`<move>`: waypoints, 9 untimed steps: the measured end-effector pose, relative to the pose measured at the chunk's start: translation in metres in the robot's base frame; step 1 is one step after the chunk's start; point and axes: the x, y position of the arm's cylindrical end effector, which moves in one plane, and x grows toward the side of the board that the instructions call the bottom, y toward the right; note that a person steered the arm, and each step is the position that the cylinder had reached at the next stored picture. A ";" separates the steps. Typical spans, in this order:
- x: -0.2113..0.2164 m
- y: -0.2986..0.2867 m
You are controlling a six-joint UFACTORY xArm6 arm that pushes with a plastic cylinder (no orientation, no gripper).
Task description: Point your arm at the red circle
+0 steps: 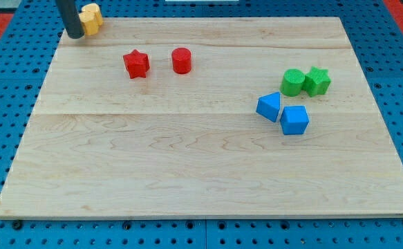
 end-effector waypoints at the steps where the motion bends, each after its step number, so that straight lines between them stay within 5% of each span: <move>1: 0.030 -0.005; 9: 0.038 -0.004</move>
